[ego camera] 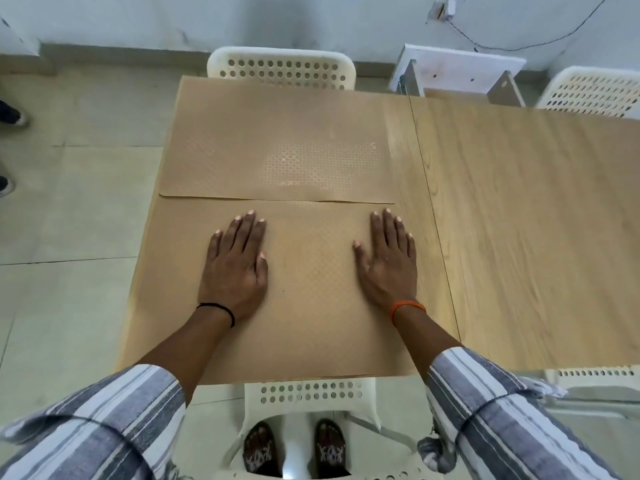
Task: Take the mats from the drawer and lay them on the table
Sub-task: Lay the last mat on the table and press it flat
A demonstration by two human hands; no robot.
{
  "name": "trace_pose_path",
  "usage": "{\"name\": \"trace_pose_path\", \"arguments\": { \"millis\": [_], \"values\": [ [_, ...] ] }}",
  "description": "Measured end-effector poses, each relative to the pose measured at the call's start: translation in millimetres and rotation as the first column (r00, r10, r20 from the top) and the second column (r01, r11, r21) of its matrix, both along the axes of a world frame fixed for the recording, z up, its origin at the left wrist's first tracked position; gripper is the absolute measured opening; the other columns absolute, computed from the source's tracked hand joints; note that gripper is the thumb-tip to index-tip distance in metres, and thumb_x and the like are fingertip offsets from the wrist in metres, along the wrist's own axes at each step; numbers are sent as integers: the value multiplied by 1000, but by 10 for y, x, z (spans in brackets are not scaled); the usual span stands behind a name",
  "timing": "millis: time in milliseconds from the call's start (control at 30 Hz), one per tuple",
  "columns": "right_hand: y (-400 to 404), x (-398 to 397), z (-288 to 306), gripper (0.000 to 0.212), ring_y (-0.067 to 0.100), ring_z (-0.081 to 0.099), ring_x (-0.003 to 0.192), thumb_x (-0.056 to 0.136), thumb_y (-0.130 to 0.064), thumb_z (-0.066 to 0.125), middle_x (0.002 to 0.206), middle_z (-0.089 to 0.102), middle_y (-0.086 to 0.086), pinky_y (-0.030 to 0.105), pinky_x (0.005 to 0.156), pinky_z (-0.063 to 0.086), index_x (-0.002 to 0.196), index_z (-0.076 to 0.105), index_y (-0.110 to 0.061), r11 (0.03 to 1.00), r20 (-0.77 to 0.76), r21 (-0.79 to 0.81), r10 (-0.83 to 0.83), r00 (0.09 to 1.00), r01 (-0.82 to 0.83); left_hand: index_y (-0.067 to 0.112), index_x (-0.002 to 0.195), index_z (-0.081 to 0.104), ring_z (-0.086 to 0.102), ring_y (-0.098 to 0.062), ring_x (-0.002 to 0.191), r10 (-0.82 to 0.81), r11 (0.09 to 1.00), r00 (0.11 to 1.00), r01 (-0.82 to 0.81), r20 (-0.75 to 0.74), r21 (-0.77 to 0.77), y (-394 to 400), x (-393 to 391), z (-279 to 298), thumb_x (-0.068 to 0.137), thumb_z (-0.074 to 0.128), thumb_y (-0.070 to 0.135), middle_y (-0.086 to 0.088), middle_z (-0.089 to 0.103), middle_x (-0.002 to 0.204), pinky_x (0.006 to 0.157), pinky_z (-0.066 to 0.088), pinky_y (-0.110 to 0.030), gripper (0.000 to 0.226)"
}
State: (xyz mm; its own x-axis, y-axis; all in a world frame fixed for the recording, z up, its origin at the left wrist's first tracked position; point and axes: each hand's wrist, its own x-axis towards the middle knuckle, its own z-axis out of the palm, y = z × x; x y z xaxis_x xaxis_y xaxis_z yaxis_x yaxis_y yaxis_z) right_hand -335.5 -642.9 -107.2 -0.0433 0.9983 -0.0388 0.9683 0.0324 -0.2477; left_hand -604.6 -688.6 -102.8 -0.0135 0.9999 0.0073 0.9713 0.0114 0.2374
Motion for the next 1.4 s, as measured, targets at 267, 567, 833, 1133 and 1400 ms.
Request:
{"name": "trace_pose_path", "arguments": {
  "millis": [267, 567, 833, 1133, 1400],
  "values": [
    [-592, 86, 6, 75, 19, -10, 153, 99, -58, 18, 167, -5, 3, 44, 125, 2, 158, 2, -16, 1000, -15, -11, 27, 1000, -27, 20, 154, 19, 13, -19, 149, -14, 1000, 1000, 14, 21, -7, -24, 12, 3, 93, 23, 35, 0, 14, 163, 120, 9, -43, 63],
    [-1329, 180, 27, 70, 20, 0, 154, 100, -54, 22, 167, 5, 2, 46, 124, 11, 158, 12, -17, 1000, 29, 20, -2, 1000, 2, 19, 154, 21, 13, -21, 149, -20, 1000, 999, 21, 37, -21, -38, 7, 64, 94, 26, 33, -1, 15, 162, 120, 8, -45, 61],
    [-1328, 176, -1, 67, 23, 3, 154, 101, -47, 26, 167, 6, 5, 48, 123, 10, 158, 11, -15, 999, 26, 34, 1, 1000, -1, 6, 146, 32, 19, -30, 147, 66, 998, 996, -65, 61, -26, -426, 680, 273, 92, 39, 19, -13, 23, 158, 118, 11, -50, 56],
    [-1321, 187, -9, 66, 23, 4, 154, 100, -44, 22, 166, 6, 7, 47, 124, 7, 158, 12, -14, 999, 32, 45, 3, 999, -5, 19, 154, 20, 9, -23, 150, -21, 994, 998, 27, 61, -103, -1114, 1469, 66, 99, 28, 36, -4, 12, 163, 121, 9, -46, 58],
    [-1320, 187, -20, 66, 25, 8, 153, 101, -44, 26, 166, 9, 6, 47, 123, 9, 158, 13, -14, 999, 55, 47, 3, 998, -6, 30, 154, 19, 15, -29, 148, 147, 985, 985, -154, -90, -72, -1237, -143, 6, 97, 24, 50, -1, 13, 163, 117, 14, -49, 61]
  ]
}}
